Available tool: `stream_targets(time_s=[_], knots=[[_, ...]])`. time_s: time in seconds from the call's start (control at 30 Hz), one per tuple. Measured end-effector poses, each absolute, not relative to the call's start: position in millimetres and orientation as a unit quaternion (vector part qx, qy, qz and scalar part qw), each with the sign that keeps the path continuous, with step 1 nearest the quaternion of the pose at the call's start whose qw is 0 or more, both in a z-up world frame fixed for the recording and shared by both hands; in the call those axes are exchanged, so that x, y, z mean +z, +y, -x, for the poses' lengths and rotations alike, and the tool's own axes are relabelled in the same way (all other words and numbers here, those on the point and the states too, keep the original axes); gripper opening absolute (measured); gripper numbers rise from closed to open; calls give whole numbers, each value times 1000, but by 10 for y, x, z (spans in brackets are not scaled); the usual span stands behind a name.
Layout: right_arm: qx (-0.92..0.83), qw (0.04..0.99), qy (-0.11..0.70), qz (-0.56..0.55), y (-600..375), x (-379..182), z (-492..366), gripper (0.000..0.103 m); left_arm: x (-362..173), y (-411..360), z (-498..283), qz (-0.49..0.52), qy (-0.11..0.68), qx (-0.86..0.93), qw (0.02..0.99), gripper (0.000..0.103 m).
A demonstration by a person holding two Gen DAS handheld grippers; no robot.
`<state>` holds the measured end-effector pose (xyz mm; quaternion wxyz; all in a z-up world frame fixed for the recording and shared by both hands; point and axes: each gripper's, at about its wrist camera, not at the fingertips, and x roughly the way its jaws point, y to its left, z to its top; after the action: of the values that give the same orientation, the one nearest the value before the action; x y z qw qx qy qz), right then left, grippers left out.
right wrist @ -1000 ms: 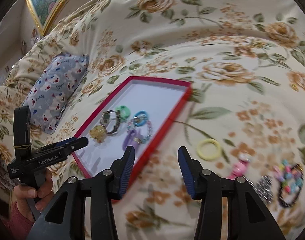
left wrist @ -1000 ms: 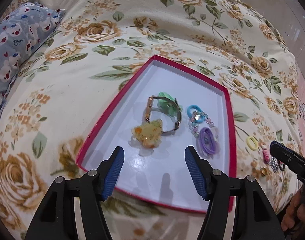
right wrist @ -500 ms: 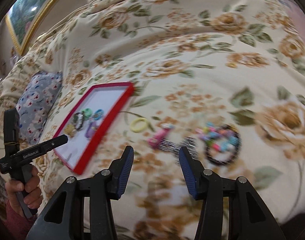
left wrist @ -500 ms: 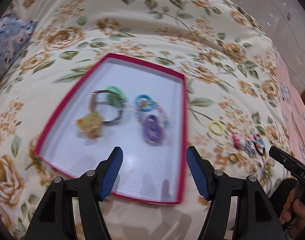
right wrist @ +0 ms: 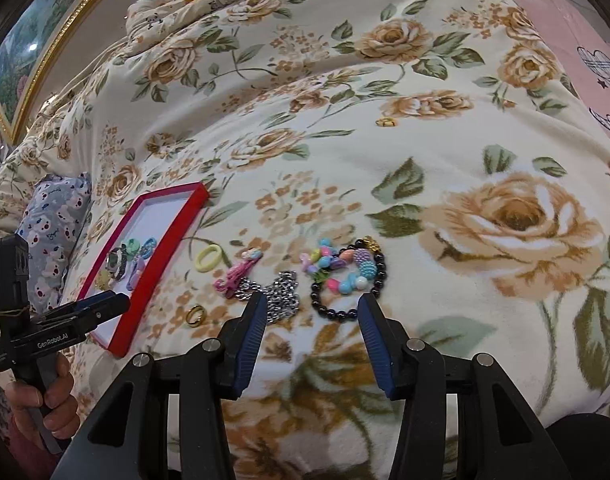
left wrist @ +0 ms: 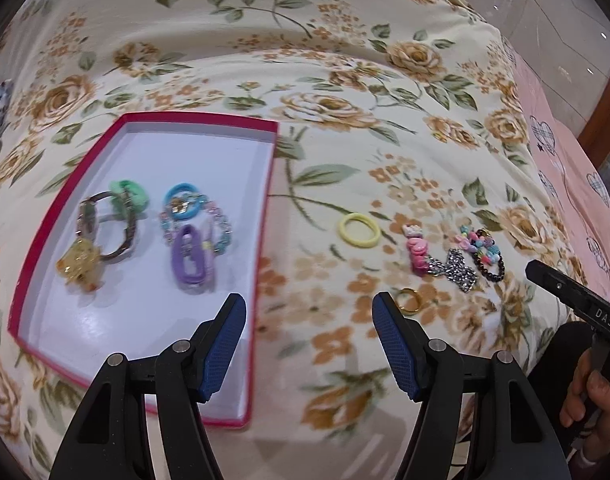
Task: Organize jewelry
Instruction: 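Move both open tools from the box to the jewelry on the bedspread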
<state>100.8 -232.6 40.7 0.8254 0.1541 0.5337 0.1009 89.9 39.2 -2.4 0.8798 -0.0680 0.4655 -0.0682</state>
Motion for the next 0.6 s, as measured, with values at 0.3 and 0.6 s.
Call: stream_targets(time_s=[0.3,0.6], knots=[[87,825,539,-148,-2406,325,-1055,47,-106,129,-1145,60,473,-87,874,65],[69,814,561,-133,-2464,202,-1116,30,-185,-96,-1446,50,480,-107,869,64]])
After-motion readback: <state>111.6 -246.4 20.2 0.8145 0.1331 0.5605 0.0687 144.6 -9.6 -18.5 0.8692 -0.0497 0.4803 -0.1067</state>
